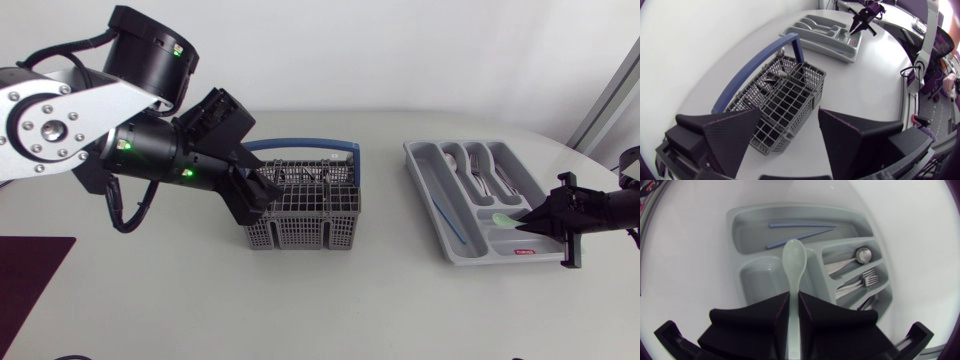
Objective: Unload the cutlery basket into the drawer organizer.
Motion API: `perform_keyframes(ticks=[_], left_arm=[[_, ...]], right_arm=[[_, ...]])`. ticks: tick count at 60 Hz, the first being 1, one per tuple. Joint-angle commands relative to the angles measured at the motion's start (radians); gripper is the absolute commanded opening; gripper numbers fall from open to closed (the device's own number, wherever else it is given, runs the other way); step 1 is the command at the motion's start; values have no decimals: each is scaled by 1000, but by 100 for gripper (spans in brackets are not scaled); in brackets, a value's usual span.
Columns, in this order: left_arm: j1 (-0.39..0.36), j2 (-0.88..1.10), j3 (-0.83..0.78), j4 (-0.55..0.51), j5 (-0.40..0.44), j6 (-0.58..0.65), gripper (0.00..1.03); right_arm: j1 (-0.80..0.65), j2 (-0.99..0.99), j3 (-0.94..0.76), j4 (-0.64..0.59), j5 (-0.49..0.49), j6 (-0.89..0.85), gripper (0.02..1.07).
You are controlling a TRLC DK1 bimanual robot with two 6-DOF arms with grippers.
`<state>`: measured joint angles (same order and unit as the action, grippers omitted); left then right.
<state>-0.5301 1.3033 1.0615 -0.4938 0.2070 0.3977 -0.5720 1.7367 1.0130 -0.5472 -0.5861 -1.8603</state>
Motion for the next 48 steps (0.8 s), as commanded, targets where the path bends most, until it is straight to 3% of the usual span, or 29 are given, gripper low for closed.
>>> perform_keyframes(ticks=[1, 18, 30, 48], left_arm=[[10, -30, -34, 11, -3, 26, 98], [9, -65, -66, 11, -9, 27, 98], [9, -88, -90, 11, -11, 29, 98], [13, -150, -129, -5, -21, 47, 98]], right_arm=[[-11, 30, 9, -16, 23, -105, 8], [-25, 40, -34, 23, 97, -188, 9], [-32, -2, -86, 92, 89, -181, 47], [-15, -157, -102, 66, 12, -65, 68]])
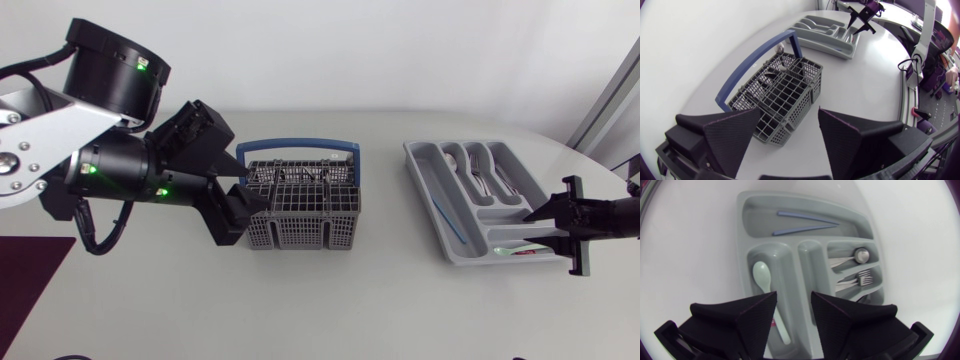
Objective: Unload the cutlery basket into the drawer organizer.
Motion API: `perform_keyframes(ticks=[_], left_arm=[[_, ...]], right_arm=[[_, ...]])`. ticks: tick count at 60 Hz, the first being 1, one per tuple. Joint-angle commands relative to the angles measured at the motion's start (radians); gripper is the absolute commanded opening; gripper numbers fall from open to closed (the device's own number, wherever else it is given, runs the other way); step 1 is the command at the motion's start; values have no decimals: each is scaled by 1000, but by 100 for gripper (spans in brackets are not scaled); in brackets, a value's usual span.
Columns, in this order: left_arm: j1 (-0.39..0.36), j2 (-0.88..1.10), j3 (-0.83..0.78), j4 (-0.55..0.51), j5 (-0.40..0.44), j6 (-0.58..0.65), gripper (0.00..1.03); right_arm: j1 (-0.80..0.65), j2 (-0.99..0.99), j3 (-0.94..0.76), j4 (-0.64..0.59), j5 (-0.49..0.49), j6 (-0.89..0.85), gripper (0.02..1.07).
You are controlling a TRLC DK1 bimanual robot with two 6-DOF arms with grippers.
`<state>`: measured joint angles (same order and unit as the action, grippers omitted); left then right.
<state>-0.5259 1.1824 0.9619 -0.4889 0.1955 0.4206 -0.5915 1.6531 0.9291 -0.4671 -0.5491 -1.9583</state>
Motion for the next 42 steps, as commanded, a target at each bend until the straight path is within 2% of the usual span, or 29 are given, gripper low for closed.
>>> perform_keyframes(ticks=[1, 4, 9, 11, 25, 37, 42], left_arm=[[10, -35, -35, -13, -10, 27, 98], [12, -47, -46, -17, -11, 35, 98], [14, -83, -83, -19, -25, 60, 98], [15, -96, -98, -19, -30, 67, 98], [40, -150, -221, 6, -41, 126, 98], [52, -142, -307, 75, -41, 167, 98], [50, -122, -333, 108, -42, 175, 98]], right_arm=[[10, -90, -19, -19, -34, 50, 69], [33, -127, -18, -44, -45, 98, 73], [96, -196, -29, -70, -60, 197, 88], [122, -217, -33, -70, -64, 243, 89], [368, -288, -41, -50, -100, 585, 89], [559, -196, 11, 119, -87, 957, 89], [619, -113, 68, 139, -64, 1058, 89]])
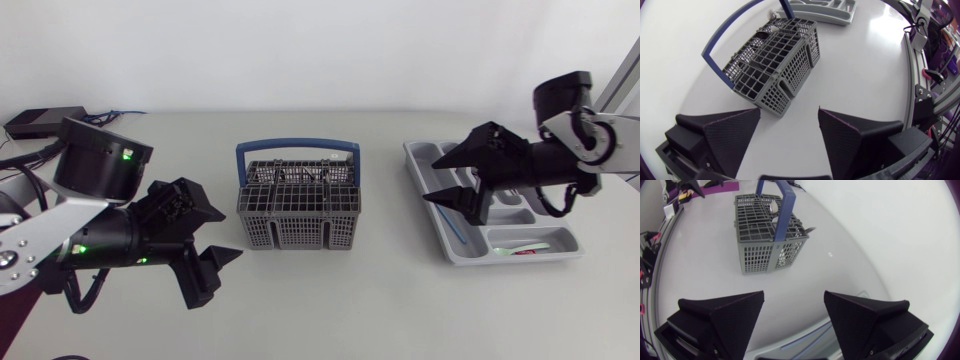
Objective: Unload the cutlery basket into the drawer organizer.
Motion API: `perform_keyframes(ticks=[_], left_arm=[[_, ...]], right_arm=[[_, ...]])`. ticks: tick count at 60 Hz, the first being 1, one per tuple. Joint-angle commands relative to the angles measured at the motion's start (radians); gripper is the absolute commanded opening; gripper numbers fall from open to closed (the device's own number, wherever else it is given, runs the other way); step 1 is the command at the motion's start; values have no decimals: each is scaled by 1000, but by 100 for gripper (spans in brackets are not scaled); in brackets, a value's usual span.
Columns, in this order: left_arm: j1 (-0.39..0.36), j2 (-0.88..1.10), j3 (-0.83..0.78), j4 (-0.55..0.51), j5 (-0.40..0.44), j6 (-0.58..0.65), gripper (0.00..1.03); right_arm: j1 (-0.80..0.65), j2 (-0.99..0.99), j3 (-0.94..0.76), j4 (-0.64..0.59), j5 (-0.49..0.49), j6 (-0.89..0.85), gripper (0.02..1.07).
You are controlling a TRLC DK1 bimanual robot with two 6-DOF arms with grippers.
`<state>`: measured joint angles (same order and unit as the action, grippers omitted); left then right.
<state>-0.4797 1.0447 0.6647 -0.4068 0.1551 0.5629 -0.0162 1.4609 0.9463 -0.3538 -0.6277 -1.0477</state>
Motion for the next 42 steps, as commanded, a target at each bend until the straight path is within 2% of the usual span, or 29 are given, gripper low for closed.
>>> perform_keyframes(ticks=[1, 14, 26, 34, 38, 42], left_arm=[[4, 20, -40, 33, -3, 34, 98], [23, 126, -86, 149, -11, 65, 98], [33, 305, -80, 293, -40, 78, 98], [33, 353, -80, 352, -55, 77, 97], [33, 370, -83, 375, -61, 75, 84], [33, 387, -88, 401, -66, 72, 67]], right_arm=[[50, 93, 62, 30, 19, 163, 89], [93, 325, 255, 84, 42, 397, 89], [127, 523, 440, 87, 56, 534, 89], [151, 621, 554, 78, 75, 600, 89], [171, 662, 608, 59, 82, 618, 83], [183, 699, 657, 50, 80, 646, 68]])
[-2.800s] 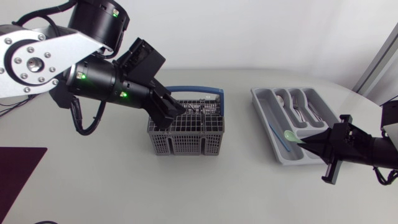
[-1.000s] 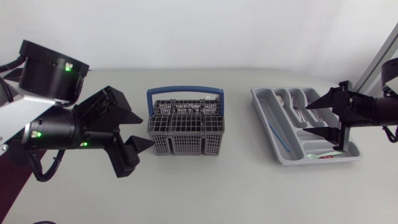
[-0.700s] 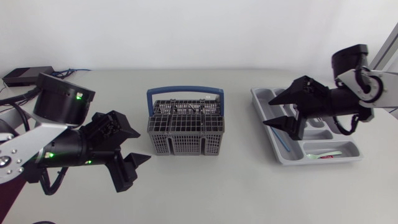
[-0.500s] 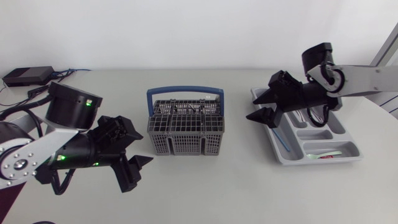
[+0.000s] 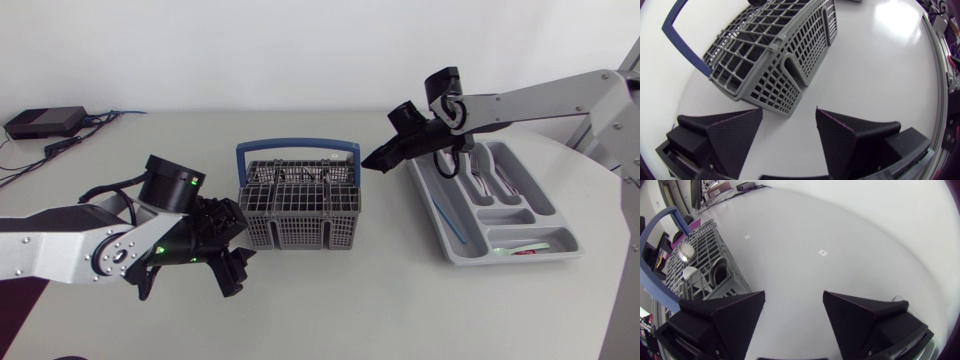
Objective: Unload the cutlery basket into the drawer organizer.
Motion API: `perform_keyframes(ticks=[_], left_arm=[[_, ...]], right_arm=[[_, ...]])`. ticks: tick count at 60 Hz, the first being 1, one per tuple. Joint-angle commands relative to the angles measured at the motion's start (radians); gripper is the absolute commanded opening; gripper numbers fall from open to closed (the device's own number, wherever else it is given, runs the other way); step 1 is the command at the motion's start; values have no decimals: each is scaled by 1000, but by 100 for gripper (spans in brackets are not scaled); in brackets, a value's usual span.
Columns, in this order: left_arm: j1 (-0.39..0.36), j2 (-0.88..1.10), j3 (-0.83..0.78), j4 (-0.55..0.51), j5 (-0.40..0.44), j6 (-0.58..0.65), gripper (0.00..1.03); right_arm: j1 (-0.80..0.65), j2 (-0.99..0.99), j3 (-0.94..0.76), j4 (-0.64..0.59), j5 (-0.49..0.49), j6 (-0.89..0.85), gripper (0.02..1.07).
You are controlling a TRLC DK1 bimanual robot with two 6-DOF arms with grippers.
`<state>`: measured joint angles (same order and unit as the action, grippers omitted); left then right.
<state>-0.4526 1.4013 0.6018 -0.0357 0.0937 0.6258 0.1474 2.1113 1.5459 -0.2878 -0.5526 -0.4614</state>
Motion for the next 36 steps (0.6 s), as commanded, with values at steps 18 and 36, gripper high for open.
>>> perform_keyframes(ticks=[18, 36], left_arm=[[2, 116, -25, 115, -41, 5, 22], [6, 139, -17, 177, -66, -15, 22]], right_arm=[[35, 199, 266, -106, -55, 132, 9], [44, 234, 341, -269, -208, 83, 8]])
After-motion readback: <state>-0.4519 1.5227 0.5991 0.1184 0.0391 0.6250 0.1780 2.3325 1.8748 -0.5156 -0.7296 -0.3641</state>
